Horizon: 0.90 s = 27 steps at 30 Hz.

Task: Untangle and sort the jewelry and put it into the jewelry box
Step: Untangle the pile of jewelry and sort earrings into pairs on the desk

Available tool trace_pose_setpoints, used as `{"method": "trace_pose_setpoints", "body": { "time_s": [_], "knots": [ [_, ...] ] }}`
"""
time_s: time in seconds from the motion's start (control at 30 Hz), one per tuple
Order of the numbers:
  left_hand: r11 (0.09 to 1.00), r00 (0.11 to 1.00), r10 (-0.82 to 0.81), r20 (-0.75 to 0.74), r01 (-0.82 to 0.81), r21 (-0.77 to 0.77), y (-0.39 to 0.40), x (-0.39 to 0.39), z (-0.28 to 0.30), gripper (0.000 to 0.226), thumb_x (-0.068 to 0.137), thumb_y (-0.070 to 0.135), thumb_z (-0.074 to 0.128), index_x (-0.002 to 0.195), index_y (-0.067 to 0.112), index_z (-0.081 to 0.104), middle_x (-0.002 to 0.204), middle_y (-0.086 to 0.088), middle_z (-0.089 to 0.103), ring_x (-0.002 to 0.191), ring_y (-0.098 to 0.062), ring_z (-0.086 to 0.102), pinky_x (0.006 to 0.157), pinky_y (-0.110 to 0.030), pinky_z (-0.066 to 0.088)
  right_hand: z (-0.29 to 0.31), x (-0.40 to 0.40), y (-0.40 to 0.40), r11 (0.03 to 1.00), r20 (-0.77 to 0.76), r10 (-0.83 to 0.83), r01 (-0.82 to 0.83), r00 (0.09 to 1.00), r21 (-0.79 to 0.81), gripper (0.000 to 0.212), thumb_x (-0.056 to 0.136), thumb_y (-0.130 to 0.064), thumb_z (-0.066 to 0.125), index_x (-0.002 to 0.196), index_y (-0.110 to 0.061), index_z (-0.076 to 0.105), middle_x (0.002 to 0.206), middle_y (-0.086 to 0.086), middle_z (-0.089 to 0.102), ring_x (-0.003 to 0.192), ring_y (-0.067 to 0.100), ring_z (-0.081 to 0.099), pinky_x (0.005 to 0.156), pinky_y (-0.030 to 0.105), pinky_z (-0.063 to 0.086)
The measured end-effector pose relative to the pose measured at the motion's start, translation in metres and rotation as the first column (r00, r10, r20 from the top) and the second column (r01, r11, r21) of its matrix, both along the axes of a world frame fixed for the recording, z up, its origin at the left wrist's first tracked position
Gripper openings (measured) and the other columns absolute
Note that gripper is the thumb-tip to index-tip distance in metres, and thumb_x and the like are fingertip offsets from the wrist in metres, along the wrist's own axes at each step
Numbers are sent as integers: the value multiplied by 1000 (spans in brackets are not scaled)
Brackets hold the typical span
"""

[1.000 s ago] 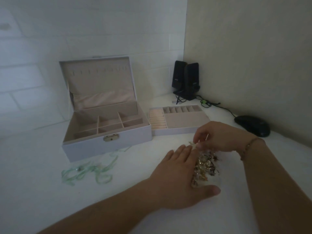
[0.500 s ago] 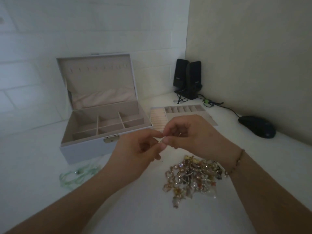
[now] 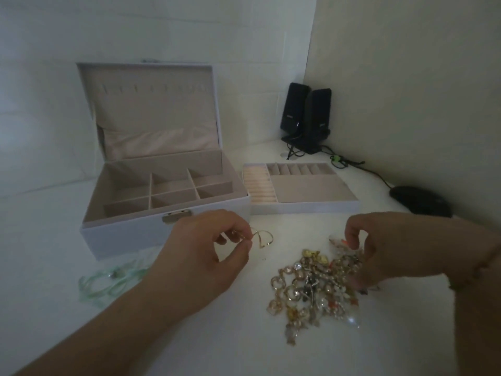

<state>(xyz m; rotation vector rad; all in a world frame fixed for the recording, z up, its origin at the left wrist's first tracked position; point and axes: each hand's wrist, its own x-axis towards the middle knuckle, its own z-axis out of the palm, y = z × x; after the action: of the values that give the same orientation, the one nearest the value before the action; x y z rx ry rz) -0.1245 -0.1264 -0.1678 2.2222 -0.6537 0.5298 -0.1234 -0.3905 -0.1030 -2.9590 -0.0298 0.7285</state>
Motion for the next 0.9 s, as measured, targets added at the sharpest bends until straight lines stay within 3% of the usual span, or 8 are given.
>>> {"method": "trace_pose_setpoints", "body": {
  "time_s": [0.23, 0.37, 0.47, 0.63, 0.8, 0.9],
  "knots": [
    [1000, 1000, -8, -17, 8, -5, 2, 2, -2, 19, 78, 37, 55, 82, 27, 71, 78, 18, 68, 78, 0, 63, 70, -13, 49, -3, 2, 0, 999, 0, -15, 15, 1000, 37, 36, 76, -32, 76, 95, -30, 46, 80, -3, 70, 56, 4, 58, 53, 18, 46],
    [1000, 998, 1, -55, 0, 17, 1, 1, -2, 23, 79, 42, 53, 82, 29, 71, 76, 19, 68, 79, 1, 63, 72, -16, 49, 2, 2, -4, 995, 122, 9, -21, 992, 98, 17, 82, -19, 67, 87, -28, 53, 65, -9, 71, 46, -5, 55, 48, 13, 39],
    [999, 995, 19, -97, -15, 41, 2, 2, -3, 27, 78, 49, 52, 81, 30, 70, 76, 20, 68, 77, -2, 64, 70, -16, 49, -1, 3, -4, 994, 144, 18, -34, 989, 108, 13, 83, -20, 66, 85, -29, 57, 62, -11, 71, 45, -4, 55, 49, 16, 43],
    [987, 990, 77, -121, -59, 150, 5, 6, -4, 26, 77, 51, 55, 80, 32, 72, 81, 20, 69, 81, 1, 62, 75, -21, 50, -8, 6, 1, 994, 63, -28, 21, 998, 107, 20, 76, -42, 74, 83, -29, 61, 65, -4, 71, 52, 8, 58, 59, 25, 52],
    [975, 986, 53, -156, -16, 224, 6, 7, -3, 19, 75, 45, 60, 75, 28, 68, 85, 17, 68, 85, -1, 60, 80, -27, 50, -16, 8, 13, 994, 204, 93, -80, 975, -72, 8, 81, -30, 67, 80, -33, 60, 78, -16, 54, 73, 3, 55, 77, 27, 55],
    [951, 981, 56, -188, 5, 308, 6, 7, -3, 23, 72, 44, 57, 78, 27, 70, 84, 15, 67, 84, -2, 58, 81, -29, 50, -15, 9, 15, 989, 222, 136, -117, 965, -95, 11, 82, -26, 63, 75, -34, 62, 78, -17, 56, 77, 3, 58, 77, 27, 55]
  ]
}}
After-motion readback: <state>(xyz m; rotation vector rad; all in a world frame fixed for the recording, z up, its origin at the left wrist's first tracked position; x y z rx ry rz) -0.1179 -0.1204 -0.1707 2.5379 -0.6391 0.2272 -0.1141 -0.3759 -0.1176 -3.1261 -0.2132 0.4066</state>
